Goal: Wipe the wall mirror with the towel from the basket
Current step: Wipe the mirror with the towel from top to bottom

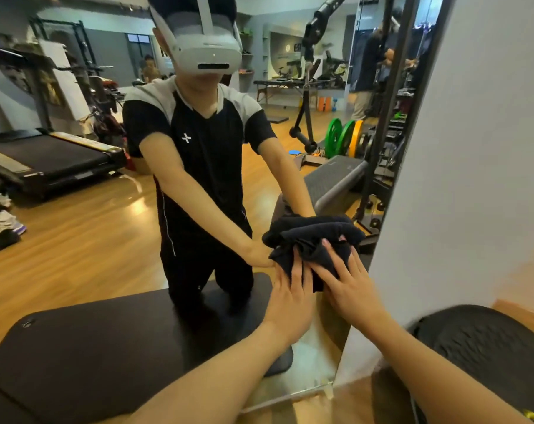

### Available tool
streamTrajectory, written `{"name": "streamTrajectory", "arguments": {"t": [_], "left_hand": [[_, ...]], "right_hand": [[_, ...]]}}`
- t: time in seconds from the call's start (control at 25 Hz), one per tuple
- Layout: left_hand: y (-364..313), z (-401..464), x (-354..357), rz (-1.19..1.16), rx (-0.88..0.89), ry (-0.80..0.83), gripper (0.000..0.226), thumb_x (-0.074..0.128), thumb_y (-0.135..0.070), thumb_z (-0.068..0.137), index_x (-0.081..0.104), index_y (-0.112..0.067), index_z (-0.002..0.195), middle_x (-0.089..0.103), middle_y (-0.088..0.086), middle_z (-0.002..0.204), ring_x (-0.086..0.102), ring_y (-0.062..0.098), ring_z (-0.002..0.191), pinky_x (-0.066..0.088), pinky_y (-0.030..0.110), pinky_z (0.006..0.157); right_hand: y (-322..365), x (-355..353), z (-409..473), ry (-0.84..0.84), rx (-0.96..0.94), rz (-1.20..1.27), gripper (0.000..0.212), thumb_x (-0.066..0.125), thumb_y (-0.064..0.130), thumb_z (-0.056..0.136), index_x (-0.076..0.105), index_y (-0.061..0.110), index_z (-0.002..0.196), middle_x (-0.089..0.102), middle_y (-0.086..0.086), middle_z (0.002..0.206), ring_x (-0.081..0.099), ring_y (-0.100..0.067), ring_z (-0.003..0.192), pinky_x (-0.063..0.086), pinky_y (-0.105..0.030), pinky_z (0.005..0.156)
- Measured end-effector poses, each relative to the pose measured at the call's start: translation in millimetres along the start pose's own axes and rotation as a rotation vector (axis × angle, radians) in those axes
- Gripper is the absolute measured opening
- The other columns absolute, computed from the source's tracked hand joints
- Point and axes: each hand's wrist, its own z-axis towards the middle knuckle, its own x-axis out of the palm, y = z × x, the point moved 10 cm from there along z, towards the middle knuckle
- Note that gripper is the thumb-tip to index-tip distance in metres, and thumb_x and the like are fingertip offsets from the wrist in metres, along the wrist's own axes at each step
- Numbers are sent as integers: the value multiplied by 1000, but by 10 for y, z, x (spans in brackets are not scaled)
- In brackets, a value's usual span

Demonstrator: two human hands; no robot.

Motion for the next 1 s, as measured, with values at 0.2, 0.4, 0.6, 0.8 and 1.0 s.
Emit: {"name": "streamTrajectory", "arguments": {"t": [0.2,0.4,0.6,0.8,1.0], "left_hand": [[-427,590,-328,-155,-3,-201,63,28,-12,100,12,10,157,9,39,160,28,58,145,29,61,121],[-763,1213,-1194,-225,-37,-444,65,37,-16,104,11,8,159,9,34,164,34,50,146,27,53,124],[-764,1107,-998,-100,-1,-473,64,35,-16,105,9,3,161,12,27,166,34,45,148,22,49,126],[-614,677,-684,-66,40,-407,69,37,-17,106,-1,3,160,17,21,168,35,38,149,21,45,127],[-93,182,-614,86,33,-254,73,38,-18,105,-4,5,160,6,23,170,23,37,155,19,44,127]], "right_hand": [[-682,-317,175,28,-31,-46,75,72,20,93,33,24,158,20,-17,169,15,-52,154,34,-68,117],[-1385,-818,548,-31,201,70,77,69,19,97,26,23,161,23,-22,167,29,-53,148,54,-61,98],[-1259,-626,339,-56,258,210,67,66,20,99,31,21,156,27,-26,163,34,-50,146,57,-51,95],[-826,-159,-108,79,354,314,73,58,25,102,18,25,163,20,-24,165,35,-54,142,53,-60,100],[-142,-49,-5,102,329,302,77,63,14,98,22,21,164,9,-18,171,7,-53,155,25,-69,120]]}}
